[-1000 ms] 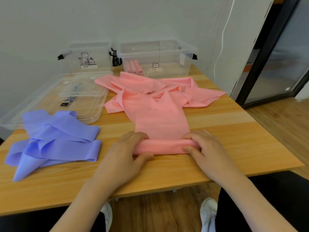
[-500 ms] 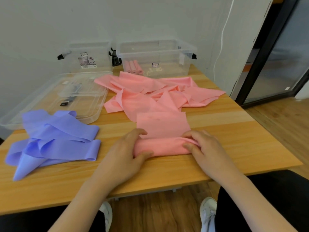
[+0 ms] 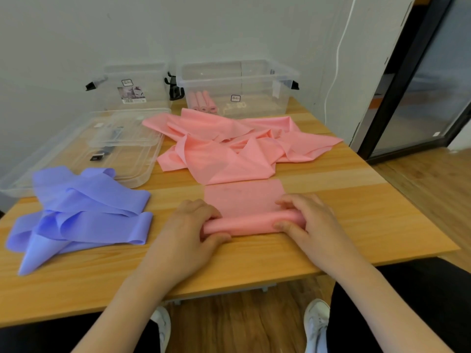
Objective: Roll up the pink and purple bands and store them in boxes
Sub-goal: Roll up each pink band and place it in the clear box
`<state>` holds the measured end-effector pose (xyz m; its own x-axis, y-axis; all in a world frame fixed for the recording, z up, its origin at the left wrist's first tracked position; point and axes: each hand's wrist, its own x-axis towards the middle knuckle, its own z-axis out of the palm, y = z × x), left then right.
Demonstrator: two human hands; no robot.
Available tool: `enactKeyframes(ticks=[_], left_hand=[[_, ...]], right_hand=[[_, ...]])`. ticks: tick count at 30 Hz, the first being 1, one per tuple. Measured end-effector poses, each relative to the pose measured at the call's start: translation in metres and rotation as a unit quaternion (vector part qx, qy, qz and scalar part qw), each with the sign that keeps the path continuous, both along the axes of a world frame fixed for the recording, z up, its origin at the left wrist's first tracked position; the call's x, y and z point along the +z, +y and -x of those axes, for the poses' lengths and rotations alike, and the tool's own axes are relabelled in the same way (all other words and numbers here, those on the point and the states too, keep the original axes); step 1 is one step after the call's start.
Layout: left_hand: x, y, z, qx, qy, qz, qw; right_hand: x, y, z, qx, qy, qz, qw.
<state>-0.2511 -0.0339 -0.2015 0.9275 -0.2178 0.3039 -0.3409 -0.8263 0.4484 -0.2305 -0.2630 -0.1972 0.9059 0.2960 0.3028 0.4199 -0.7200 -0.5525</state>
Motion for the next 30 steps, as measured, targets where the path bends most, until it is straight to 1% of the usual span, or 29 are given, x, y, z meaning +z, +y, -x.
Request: enactKeyframes(ticks=[3,6,8,9,11,14,15,17,19,21,23,25,28,30], left_hand=[[0.001,-0.002,0.0,0.025,-0.001,0.01,1.0],[0.0,-0.004,-0.001,0.05,0.011,0.027,0.998],[0.0,-0.006,0.001,0.081,0.007,0.004,0.997],[0.0,-0.006,0.003,0.083,-0.016,-0.021,0.996],[0.0,-0.009,0.005,0.045,-0.067,-0.072,0.994],[0.0,-0.021,0.008,-0.012,-0.071,-0.127,0.989],[0.0,-0.024,0.008,-0.019,-0.063,-0.139,0.988],[0.001,-0.026,0.005,-0.022,-0.05,-0.161,0.985],[0.004,-0.024,0.0,-0.015,-0.049,-0.171,0.984],[0.004,-0.024,-0.007,-0.001,-0.057,-0.169,0.984],[0.005,-0.027,-0.01,0.002,-0.043,-0.146,0.988],[0.009,-0.029,-0.017,0.007,-0.014,-0.111,0.994],[0.008,-0.027,-0.032,0.021,-0.003,-0.068,0.997],[0.008,-0.025,-0.037,0.039,0.016,-0.048,0.998]], right_hand=[[0.0,0.0,0.001,0.016,0.005,0.003,1.0],[0.0,0.0,0.0,0.005,0.011,-0.02,1.0],[0.002,0.0,-0.001,0.001,0.03,-0.031,0.999],[0.003,0.001,-0.002,0.001,0.042,-0.031,0.999],[0.005,0.002,-0.006,0.002,0.068,-0.016,0.998],[0.008,0.003,-0.011,-0.006,0.076,0.025,0.997],[0.008,0.004,-0.011,-0.015,0.063,0.036,0.997],[0.005,0.005,-0.009,-0.029,-0.006,0.043,0.999],[0.001,0.004,-0.007,-0.02,-0.055,0.06,0.996],[-0.004,0.003,-0.009,0.006,-0.088,0.082,0.993],[0.0,0.005,-0.013,0.007,-0.088,0.077,0.993],[0.005,0.008,-0.021,0.007,-0.055,0.07,0.996],[0.01,0.011,-0.036,0.006,0.014,0.05,0.999],[0.013,0.013,-0.044,-0.001,0.036,0.036,0.999]])
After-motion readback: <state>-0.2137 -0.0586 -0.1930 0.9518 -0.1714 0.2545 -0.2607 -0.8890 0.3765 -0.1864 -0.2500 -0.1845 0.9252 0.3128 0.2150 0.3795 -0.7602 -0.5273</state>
